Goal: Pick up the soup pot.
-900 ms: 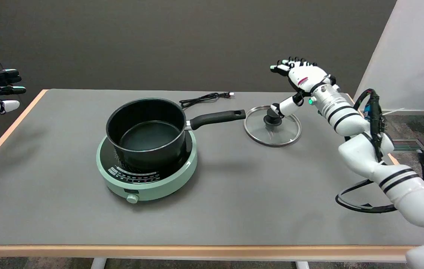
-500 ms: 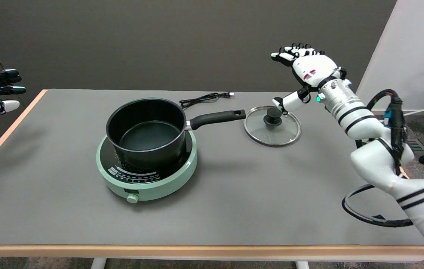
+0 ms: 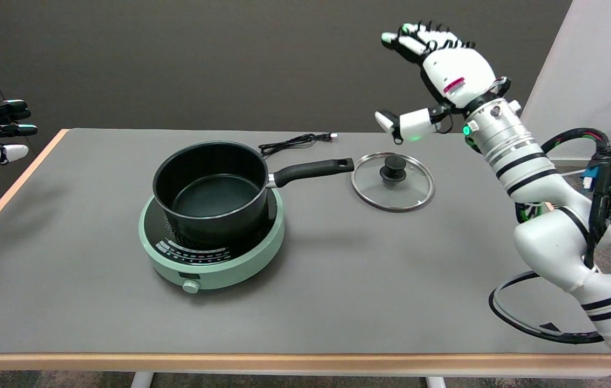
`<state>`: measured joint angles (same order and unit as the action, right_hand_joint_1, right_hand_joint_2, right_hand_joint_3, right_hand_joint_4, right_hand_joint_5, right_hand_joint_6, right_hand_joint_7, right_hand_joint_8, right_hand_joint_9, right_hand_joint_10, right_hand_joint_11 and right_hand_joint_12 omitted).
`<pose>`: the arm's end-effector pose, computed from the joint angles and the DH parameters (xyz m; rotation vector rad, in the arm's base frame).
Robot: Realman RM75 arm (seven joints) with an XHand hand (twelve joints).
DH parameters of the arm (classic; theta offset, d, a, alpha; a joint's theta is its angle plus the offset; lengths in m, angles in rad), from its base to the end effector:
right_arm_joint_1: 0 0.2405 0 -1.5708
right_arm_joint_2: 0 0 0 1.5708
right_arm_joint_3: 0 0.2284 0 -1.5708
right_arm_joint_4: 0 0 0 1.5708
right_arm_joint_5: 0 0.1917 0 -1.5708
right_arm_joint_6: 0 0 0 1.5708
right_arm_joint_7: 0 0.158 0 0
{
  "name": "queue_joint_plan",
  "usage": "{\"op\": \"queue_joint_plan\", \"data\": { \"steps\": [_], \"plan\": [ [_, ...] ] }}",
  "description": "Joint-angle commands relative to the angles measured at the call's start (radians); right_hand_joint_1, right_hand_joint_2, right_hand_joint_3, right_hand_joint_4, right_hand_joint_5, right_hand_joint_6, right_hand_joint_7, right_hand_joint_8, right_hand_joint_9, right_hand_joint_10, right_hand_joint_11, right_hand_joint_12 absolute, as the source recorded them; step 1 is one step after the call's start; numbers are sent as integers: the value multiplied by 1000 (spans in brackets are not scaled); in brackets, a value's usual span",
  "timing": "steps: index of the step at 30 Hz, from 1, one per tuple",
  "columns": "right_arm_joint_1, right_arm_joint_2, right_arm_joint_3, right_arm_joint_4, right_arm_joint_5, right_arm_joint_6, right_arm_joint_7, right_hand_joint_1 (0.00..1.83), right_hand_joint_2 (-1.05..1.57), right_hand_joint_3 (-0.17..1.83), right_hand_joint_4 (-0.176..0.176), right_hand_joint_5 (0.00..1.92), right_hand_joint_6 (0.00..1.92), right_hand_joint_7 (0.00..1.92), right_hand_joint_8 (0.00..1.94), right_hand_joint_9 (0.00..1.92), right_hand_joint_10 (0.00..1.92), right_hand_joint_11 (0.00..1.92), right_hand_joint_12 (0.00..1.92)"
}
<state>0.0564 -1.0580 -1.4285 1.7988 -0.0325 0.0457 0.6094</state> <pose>-0.0815 -0.3406 0.3520 1.5749 0.2512 0.3195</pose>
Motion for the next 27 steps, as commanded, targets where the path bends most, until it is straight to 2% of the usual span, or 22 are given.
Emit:
{"op": "queue_joint_plan", "data": {
  "steps": [1, 8, 9, 12, 13, 15, 20, 26, 27],
  "plan": [
    [-19, -45, -75, 78, 297, 285, -70, 661, 409, 914, 131, 276, 157, 166, 147, 151, 177, 169, 494],
    [-70, -99, -138, 68, 315, 348, -200, 724, 399, 938, 130, 285, 158, 172, 149, 153, 177, 169, 490],
    [-78, -110, -149, 66, 316, 366, -228, 1115, -794, 679, 149, 9, 5, 5, 5, 5, 5, 5, 15],
    [-102, -138, -177, 61, 316, 403, -295, 1153, -833, 658, 147, 0, 0, 0, 0, 0, 0, 0, 0],
    [-115, -151, -252, 186, 281, 434, -289, 1161, -829, 653, 147, 0, 0, 0, 0, 0, 0, 0, 0],
    [-135, -158, -199, 59, 316, 430, -386, 1178, -810, 646, 140, 0, 0, 0, 0, 0, 0, 0, 0],
    [-182, -194, -226, 64, 343, 473, -551, 1209, -823, 799, 131, 0, 0, 0, 0, 0, 0, 0, 0],
    [-199, -232, -313, 39, 398, 453, -716, 1231, -853, 796, 120, 0, 0, 0, 0, 0, 0, 0, 0],
    [-198, -239, -323, 28, 413, 447, -736, 1242, -862, 792, 136, 0, 0, 0, 0, 0, 0, 0, 0]
  ]
}}
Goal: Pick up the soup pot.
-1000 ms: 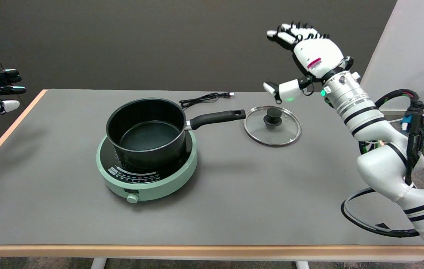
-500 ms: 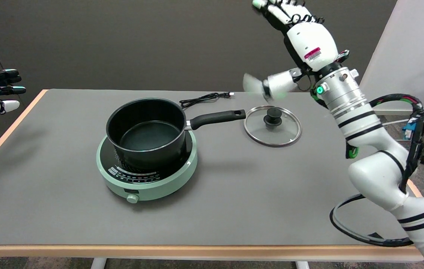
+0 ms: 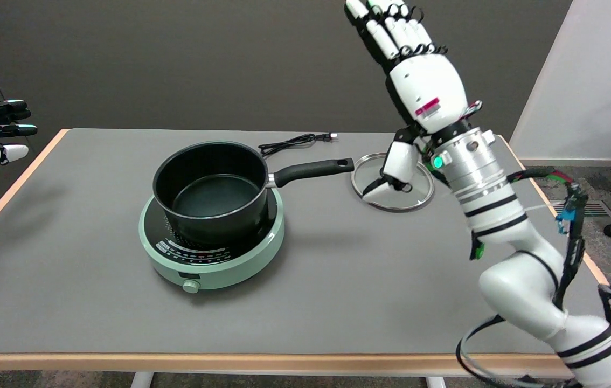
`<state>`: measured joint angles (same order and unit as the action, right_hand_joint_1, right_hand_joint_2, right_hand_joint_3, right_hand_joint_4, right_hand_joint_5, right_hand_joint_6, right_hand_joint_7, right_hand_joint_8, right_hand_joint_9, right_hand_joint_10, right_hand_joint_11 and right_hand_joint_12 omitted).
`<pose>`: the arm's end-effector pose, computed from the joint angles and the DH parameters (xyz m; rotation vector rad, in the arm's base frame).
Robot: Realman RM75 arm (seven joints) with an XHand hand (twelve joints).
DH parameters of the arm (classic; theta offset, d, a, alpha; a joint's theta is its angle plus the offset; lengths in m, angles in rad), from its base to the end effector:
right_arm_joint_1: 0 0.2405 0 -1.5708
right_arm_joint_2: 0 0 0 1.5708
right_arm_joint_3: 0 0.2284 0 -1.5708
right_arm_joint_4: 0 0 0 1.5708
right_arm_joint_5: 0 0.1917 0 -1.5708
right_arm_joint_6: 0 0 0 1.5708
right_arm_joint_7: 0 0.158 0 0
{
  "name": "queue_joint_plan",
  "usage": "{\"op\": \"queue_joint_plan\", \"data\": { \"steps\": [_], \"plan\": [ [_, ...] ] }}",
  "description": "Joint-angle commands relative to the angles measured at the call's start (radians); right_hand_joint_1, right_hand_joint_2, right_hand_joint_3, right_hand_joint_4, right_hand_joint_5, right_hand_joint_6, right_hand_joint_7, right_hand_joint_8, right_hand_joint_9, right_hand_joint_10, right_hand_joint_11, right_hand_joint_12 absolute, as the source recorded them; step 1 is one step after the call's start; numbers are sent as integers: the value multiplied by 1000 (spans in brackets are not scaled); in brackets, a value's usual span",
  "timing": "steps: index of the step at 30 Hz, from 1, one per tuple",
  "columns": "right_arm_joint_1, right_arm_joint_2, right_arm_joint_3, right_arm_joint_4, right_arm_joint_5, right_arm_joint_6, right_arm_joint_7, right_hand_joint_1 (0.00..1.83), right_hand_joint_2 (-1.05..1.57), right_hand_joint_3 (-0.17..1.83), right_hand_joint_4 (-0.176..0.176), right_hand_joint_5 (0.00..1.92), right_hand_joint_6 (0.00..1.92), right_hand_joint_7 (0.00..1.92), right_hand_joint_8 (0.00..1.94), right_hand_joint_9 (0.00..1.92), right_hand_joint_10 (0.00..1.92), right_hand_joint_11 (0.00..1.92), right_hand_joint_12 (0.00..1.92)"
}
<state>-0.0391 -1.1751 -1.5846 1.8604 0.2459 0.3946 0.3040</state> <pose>-0.0776 -0.3041 0.2794 1.7417 0.3450 0.6216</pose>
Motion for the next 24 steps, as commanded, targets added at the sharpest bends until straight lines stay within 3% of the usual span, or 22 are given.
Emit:
{"op": "queue_joint_plan", "data": {
  "steps": [1, 4, 6, 13, 24],
  "plan": [
    [-100, -131, -179, -49, 155, 90, -456, 1244, -869, 792, 141, 0, 0, 0, 0, 0, 0, 0, 0],
    [-90, -177, -200, -96, 209, 53, -532, 1258, -873, 768, 130, 0, 0, 0, 0, 0, 0, 0, 0],
    [-83, -221, -204, -128, 228, 30, -587, 1256, -846, 774, 168, 23, 23, 23, 23, 23, 23, 23, 23],
    [-59, -342, -201, -180, 233, -3, -694, 1327, -803, 795, 122, 52, 52, 52, 52, 52, 52, 52, 52],
    [-37, -330, -202, -164, 246, 25, -695, 1359, -774, 797, 112, 61, 61, 61, 61, 61, 61, 61, 61]
  ]
}}
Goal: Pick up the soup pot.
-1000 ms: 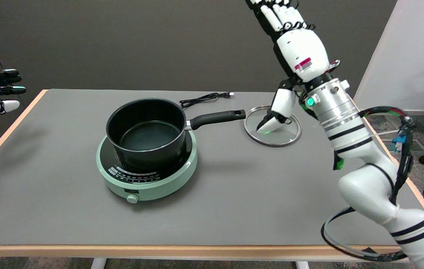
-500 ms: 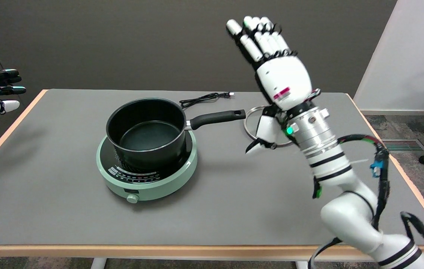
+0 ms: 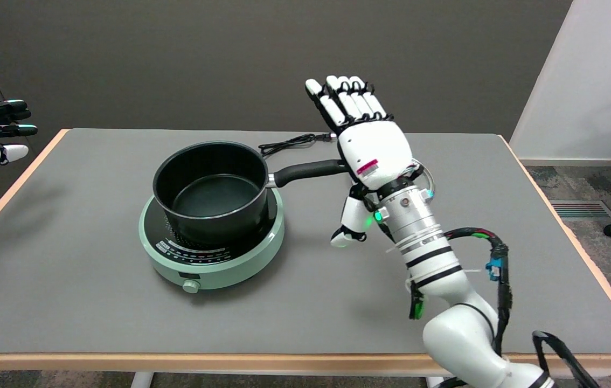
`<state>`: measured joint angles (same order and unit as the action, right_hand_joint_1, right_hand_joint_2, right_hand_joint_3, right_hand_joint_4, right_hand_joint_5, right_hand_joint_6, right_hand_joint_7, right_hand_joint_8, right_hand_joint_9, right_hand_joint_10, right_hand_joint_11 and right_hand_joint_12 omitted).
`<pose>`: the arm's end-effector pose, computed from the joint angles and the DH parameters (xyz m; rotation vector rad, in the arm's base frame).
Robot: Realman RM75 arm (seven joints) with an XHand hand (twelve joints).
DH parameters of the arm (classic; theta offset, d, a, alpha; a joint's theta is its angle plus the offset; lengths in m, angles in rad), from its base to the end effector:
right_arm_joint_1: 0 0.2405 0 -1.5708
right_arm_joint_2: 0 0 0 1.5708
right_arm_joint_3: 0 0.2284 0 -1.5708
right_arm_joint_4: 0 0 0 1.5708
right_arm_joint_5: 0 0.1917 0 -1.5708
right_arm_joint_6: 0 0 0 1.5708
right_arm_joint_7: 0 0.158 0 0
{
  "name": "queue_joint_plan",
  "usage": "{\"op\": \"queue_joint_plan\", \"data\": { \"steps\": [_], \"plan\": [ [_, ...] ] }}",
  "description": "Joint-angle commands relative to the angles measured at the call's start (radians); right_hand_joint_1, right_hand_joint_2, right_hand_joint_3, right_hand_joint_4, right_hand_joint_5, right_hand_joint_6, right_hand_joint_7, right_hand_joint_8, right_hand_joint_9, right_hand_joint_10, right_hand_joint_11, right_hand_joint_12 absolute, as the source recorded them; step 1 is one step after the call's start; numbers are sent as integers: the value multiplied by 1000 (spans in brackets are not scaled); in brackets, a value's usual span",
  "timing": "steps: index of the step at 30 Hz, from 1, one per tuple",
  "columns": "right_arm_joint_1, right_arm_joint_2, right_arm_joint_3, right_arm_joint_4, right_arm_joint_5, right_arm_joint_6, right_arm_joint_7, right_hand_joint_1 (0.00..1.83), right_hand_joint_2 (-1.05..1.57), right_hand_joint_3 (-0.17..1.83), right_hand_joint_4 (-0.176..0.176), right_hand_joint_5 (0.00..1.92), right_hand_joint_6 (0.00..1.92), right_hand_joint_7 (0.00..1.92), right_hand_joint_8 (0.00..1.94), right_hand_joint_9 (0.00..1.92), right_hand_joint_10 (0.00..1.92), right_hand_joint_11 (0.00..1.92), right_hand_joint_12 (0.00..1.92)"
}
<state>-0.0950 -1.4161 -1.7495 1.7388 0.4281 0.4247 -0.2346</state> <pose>-0.1471 -0.3082 0.2279 1.6274 0.2708 0.4388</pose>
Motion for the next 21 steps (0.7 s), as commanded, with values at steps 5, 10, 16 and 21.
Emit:
{"op": "queue_joint_plan", "data": {
  "steps": [5, 10, 16, 21],
  "plan": [
    [61, -100, -39, -20, 109, -14, -221, 1375, -770, 772, 108, 61, 61, 61, 61, 61, 61, 61, 61],
    [171, -152, -95, -155, 108, -2, -362, 1373, -747, 812, 93, 59, 59, 59, 59, 59, 59, 59, 59],
    [243, -231, -147, -303, 109, 133, -514, 1350, -737, 885, 100, 54, 54, 54, 54, 54, 54, 54, 54],
    [242, -260, -183, -345, 109, 194, -562, 1330, -728, 942, 104, 51, 51, 51, 51, 51, 51, 51, 51]
  ]
}}
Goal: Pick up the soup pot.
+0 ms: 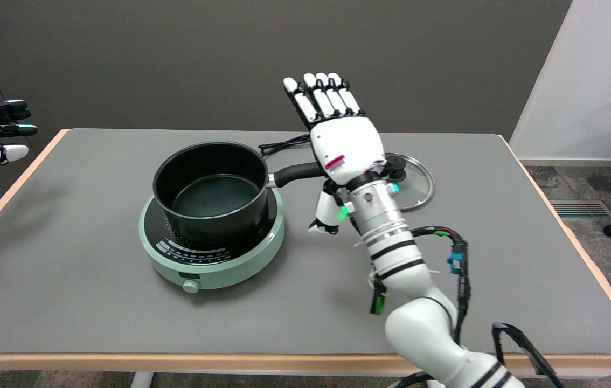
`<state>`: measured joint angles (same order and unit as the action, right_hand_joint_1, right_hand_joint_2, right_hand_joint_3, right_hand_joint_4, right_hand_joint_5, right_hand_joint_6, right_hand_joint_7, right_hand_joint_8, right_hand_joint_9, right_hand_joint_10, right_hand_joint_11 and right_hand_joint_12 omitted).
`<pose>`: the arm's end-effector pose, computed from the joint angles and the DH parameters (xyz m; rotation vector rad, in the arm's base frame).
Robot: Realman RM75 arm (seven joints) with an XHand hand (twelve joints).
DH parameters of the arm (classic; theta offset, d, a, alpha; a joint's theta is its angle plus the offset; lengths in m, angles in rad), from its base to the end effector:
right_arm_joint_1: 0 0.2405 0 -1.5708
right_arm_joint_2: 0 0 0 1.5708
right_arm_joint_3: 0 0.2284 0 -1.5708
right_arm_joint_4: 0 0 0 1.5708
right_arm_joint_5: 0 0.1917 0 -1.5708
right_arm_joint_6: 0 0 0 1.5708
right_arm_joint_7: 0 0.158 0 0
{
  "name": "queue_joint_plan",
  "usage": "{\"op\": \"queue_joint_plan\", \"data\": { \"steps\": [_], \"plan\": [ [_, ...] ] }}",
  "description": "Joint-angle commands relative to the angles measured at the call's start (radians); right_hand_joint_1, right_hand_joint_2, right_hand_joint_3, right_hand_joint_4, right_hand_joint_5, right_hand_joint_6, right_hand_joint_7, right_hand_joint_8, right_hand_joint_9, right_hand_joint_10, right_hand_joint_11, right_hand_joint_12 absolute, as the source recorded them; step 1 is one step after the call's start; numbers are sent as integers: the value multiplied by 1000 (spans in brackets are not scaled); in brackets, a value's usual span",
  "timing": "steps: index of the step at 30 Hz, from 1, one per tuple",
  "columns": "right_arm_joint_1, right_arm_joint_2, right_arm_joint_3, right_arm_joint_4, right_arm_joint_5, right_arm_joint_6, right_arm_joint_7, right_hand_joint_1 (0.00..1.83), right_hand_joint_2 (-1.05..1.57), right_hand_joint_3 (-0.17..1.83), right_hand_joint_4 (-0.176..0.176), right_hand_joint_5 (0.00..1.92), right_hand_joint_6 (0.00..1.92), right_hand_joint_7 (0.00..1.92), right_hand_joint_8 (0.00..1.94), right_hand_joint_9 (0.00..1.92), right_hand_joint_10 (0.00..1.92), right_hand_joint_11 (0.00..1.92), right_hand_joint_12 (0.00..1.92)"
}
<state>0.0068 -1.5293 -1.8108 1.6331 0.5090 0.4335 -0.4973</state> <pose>-0.1493 -0.3301 0.1995 1.5788 0.3247 0.3716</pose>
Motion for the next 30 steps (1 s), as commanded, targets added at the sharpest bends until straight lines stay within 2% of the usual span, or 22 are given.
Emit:
{"op": "queue_joint_plan", "data": {
  "steps": [1, 10, 16, 30],
  "plan": [
    [139, -150, -124, -246, 28, 187, -301, 1328, -728, 945, 104, 51, 51, 51, 51, 51, 51, 51, 51],
    [152, -168, -131, -315, 28, 202, -324, 1316, -728, 968, 110, 48, 48, 48, 48, 48, 48, 48, 48],
    [158, -170, -116, -372, 32, 274, -351, 1303, -736, 1028, 115, 43, 43, 43, 43, 43, 43, 43, 43],
    [190, -135, -111, -438, 300, 375, -471, 1275, -755, 1167, 107, 31, 31, 31, 31, 31, 31, 31, 31]
  ]
}}
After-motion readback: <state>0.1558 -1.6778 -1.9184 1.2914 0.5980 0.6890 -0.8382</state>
